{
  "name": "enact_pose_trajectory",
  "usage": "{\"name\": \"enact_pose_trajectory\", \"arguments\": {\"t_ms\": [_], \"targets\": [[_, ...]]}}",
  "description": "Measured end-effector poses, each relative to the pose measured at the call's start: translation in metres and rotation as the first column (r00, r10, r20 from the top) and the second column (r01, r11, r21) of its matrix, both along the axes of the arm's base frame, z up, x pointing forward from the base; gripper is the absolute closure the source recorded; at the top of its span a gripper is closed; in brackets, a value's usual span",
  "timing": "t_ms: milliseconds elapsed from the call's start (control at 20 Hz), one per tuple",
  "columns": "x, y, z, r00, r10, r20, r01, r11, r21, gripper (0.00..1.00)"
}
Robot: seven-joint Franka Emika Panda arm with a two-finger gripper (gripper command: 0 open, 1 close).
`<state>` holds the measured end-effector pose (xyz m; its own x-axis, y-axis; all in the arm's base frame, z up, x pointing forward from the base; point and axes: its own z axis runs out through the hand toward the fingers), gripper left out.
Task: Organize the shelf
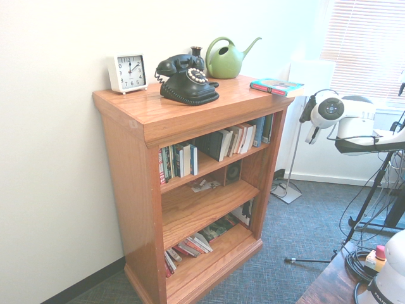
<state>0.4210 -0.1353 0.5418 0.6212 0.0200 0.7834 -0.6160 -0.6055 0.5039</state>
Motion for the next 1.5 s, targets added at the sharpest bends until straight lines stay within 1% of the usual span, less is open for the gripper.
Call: {"name": "enact_pose_trajectory", "arguments": {"t_ms": [250,450,600,750,900,1100,1500], "targets": [[0.009,0.007,0.029,0.998,0.037,0.046,-0.033,0.996,-0.081,0.00],[0.022,0.013,0.049,0.997,0.049,0.062,-0.040,0.988,-0.146,0.00],[0.038,0.015,0.060,0.997,0.041,0.064,-0.028,0.980,-0.198,0.00],[0.056,0.024,0.058,0.998,0.042,0.049,-0.029,0.971,-0.236,0.00],[0.071,0.035,0.052,0.997,0.053,0.047,-0.039,0.963,-0.268,0.00],[0.091,0.041,0.050,0.997,0.065,0.043,-0.051,0.960,-0.276,0.00],[0.123,0.039,0.053,0.997,0.053,0.050,-0.036,0.957,-0.287,0.00]]}}
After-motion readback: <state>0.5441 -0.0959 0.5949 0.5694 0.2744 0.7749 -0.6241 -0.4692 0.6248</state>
